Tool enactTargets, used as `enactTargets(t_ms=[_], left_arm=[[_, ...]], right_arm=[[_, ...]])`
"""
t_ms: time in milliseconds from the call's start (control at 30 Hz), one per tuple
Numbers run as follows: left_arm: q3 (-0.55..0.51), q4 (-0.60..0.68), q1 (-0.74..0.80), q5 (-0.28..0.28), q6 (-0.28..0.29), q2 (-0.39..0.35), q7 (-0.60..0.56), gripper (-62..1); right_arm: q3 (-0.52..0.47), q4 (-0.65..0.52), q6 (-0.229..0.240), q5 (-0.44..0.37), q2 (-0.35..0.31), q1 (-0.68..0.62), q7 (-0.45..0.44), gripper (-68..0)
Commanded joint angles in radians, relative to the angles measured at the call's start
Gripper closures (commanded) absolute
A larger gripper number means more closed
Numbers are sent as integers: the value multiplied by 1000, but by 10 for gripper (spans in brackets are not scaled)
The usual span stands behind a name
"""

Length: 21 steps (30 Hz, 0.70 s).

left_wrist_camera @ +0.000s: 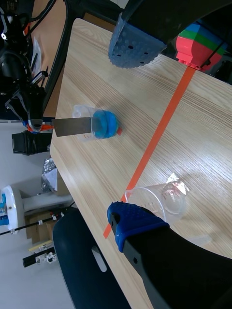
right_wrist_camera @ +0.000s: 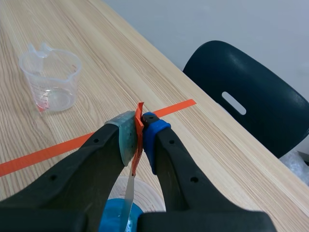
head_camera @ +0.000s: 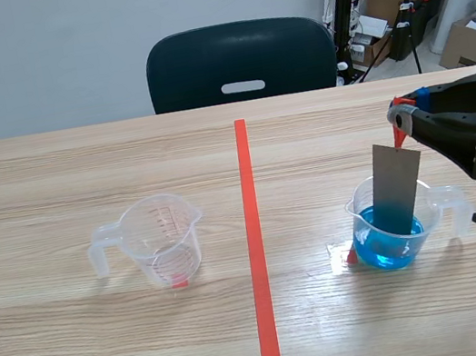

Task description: Do the redox reaction experiment. lower the plate into the blue solution

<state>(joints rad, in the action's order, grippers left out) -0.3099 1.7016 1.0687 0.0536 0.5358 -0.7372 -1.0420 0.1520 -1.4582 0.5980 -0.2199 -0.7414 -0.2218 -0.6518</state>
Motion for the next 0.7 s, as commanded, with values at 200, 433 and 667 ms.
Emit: enactTargets(t_ms=[200,433,667], left_arm=[[3,13,-2,11,2,5,-17,-581],[3,13,-2,11,2,5,-17,-581],[3,13,-2,11,2,5,-17,-581]], right_arm=[[-6,42,-8,28,16,20,-77,-2],[-6,67,-15,60,31,20,-117,-2],[-6,72,-16,67,35,20,-122,-2]])
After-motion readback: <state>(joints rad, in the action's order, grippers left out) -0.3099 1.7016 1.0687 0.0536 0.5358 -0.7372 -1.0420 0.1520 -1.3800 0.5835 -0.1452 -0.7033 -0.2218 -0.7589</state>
